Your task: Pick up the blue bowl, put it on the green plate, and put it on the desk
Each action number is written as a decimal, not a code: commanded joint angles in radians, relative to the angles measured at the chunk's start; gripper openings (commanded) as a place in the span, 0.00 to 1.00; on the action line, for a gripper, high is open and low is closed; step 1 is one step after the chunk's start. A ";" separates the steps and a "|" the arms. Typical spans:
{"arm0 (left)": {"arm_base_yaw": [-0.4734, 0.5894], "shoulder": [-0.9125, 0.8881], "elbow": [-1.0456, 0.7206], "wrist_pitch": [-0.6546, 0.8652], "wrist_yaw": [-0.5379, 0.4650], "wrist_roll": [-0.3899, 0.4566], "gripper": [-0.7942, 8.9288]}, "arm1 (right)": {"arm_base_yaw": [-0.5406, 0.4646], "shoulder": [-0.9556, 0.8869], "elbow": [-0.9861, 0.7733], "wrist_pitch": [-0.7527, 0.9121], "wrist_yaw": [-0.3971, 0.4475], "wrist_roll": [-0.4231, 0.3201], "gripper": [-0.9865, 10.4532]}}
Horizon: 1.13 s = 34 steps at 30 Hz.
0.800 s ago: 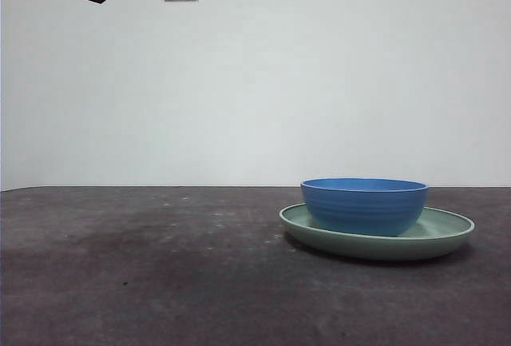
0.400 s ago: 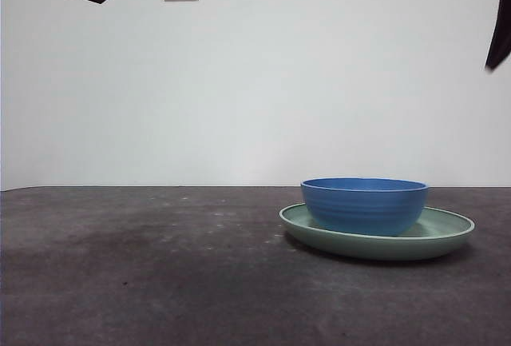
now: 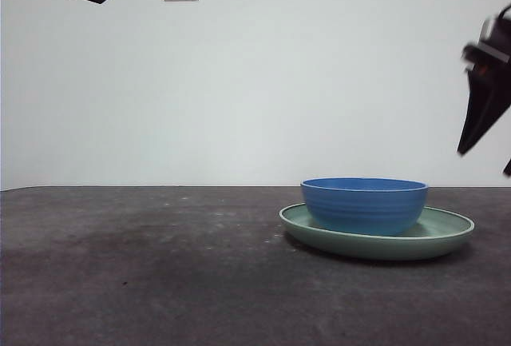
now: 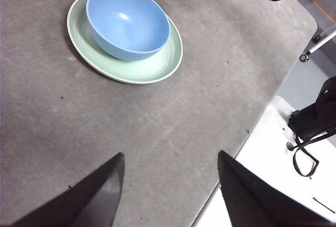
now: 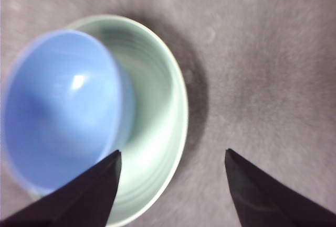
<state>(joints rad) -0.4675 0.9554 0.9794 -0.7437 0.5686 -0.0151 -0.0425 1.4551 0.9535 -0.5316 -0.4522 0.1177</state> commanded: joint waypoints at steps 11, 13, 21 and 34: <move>-0.005 0.007 0.006 0.006 0.004 0.016 0.38 | 0.064 0.191 0.019 0.131 0.014 -0.016 0.31; -0.005 0.007 0.006 0.006 0.004 0.015 0.38 | 0.068 0.208 0.019 0.141 0.021 -0.016 0.27; -0.005 0.007 0.006 0.006 0.004 0.015 0.38 | 0.068 0.241 0.019 0.166 0.026 -0.017 0.18; -0.005 0.007 0.006 0.003 0.004 0.015 0.38 | 0.054 0.243 0.019 0.173 0.034 -0.013 0.10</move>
<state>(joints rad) -0.4675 0.9554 0.9794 -0.7448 0.5686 -0.0132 0.0124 1.6779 0.9539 -0.3630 -0.4187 0.1097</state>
